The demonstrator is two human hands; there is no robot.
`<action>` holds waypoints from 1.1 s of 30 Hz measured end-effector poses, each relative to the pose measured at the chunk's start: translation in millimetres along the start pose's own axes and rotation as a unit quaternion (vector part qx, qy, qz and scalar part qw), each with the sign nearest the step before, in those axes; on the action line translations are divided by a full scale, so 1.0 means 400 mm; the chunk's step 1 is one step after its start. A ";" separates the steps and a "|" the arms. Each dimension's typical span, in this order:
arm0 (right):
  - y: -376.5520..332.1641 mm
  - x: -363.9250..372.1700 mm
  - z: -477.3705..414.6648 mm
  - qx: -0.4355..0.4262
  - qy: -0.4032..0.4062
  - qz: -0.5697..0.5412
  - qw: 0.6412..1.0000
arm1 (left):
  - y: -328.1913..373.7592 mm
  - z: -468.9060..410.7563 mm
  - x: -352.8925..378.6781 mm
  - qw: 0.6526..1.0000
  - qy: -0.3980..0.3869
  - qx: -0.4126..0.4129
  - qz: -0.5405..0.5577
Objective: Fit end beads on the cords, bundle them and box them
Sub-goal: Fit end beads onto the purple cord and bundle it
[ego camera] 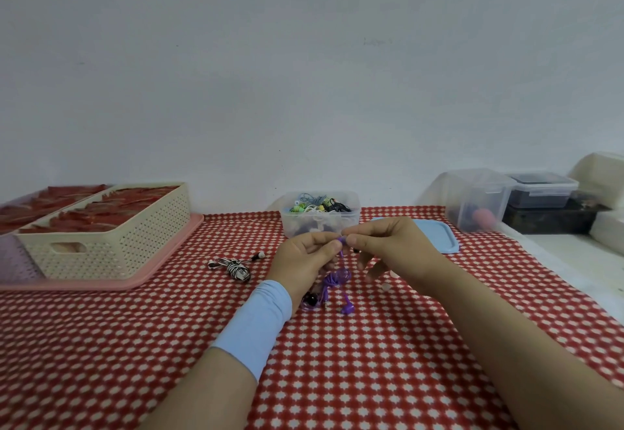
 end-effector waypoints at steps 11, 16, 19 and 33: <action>-0.004 -0.015 0.004 0.099 -0.025 -0.046 0.994 | 0.001 0.012 -0.001 0.999 -0.051 0.014 -0.007; -0.010 -0.022 0.009 0.121 -0.056 -0.016 0.991 | 0.007 0.021 -0.008 0.995 -0.102 0.001 0.005; -0.015 -0.023 0.011 0.105 -0.071 0.032 0.991 | 0.011 0.025 -0.012 0.993 -0.118 -0.010 0.000; -0.008 -0.024 0.005 0.169 -0.046 -0.015 0.984 | 0.037 0.021 -0.014 0.985 -0.054 0.048 -0.155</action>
Point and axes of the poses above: each hand's wrist, its own z-axis away from the middle knuckle, its own x-axis out of the palm, y = z × x, the point moved 1 cm from there along -z, towards the middle knuckle, and after that the axes turned 15 degrees about -z, right-handed, at the moved point
